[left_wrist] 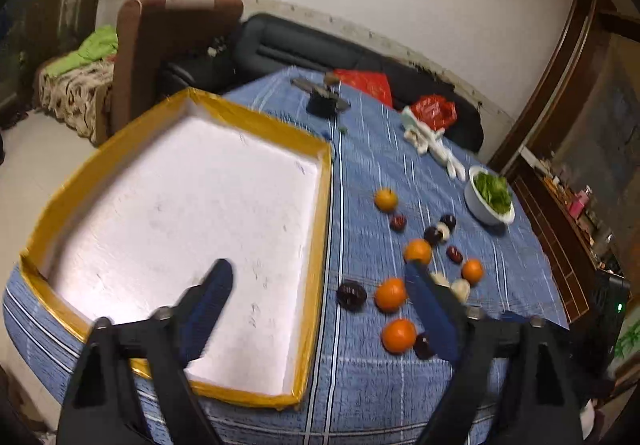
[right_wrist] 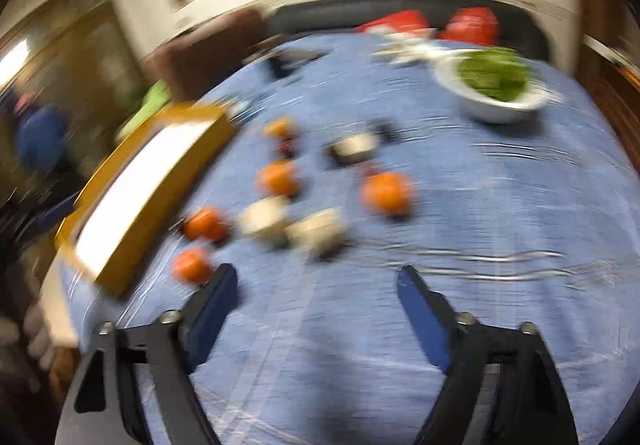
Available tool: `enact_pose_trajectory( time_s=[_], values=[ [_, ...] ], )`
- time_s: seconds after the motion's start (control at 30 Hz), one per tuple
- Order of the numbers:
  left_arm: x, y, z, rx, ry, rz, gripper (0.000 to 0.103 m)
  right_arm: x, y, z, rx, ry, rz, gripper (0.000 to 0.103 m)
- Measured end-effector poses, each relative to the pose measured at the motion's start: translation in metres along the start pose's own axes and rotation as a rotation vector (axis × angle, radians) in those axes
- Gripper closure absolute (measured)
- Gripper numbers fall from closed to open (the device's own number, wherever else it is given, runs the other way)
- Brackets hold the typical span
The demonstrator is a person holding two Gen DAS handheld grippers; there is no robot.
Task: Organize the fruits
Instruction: 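Grasp a mandarin orange with the left tool while the right tool grasps a dark plum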
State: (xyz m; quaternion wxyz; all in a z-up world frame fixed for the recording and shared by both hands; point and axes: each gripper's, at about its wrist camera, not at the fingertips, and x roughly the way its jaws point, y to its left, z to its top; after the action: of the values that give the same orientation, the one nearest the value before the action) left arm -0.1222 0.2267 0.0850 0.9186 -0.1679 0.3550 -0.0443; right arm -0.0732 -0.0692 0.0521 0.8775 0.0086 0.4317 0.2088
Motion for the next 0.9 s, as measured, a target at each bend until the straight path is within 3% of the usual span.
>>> enact_pose_trajectory(
  time_s=[0.03,0.07,0.1,0.27,0.4,0.43,0.57,0.77,0.9],
  values=[
    [0.000,0.002,-0.001,0.003,0.013,-0.005,0.048,0.008,0.010,-0.001,-0.026,0.016,0.010,0.032],
    [0.001,0.002,-0.003,0.004,0.026,-0.011,0.055,0.017,0.020,-0.001,-0.044,0.037,0.035,0.038],
    [0.002,0.003,-0.003,0.006,0.036,-0.017,0.055,0.023,0.026,-0.002,-0.051,0.051,0.055,0.043],
    [0.002,-0.012,-0.011,0.074,0.032,-0.018,0.052,0.043,0.042,-0.001,-0.085,0.091,0.082,0.048],
    [0.012,-0.039,-0.021,0.176,0.054,-0.023,0.045,0.043,0.041,-0.006,-0.072,0.099,0.117,0.073],
    [0.015,-0.045,-0.022,0.197,0.062,-0.023,0.043,0.042,0.039,-0.006,-0.072,0.098,0.111,0.075],
    [0.034,-0.067,-0.035,0.278,0.113,-0.033,0.042,0.033,0.021,-0.013,-0.029,0.091,0.099,0.075],
    [0.067,-0.085,-0.050,0.332,0.200,-0.037,0.042,0.015,-0.004,-0.024,0.008,0.078,0.053,0.075],
    [0.083,-0.094,-0.057,0.363,0.242,-0.042,0.043,0.010,-0.012,-0.029,0.030,0.075,0.068,0.075]
  ],
)
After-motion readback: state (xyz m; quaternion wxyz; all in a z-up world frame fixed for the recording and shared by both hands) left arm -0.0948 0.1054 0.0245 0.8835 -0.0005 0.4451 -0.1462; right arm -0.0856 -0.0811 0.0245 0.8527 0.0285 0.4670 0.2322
